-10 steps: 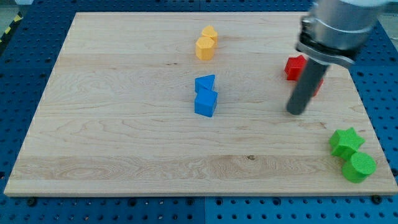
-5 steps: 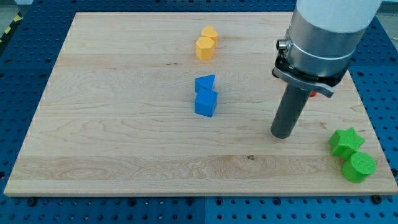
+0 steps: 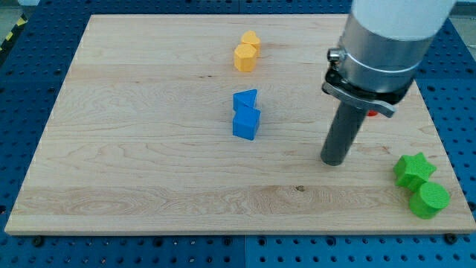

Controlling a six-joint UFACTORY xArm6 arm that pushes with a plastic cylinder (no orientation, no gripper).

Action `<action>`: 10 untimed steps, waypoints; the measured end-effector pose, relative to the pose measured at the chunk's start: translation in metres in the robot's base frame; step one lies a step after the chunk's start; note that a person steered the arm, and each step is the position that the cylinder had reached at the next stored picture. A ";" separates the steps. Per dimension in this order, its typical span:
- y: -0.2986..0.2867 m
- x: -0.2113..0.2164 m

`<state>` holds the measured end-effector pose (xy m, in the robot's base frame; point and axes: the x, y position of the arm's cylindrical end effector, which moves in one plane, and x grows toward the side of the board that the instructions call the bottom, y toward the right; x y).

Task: Push the blue blocks slightly to the left

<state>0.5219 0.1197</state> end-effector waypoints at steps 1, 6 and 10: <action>-0.032 -0.012; -0.063 -0.115; -0.072 -0.090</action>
<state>0.4321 0.0476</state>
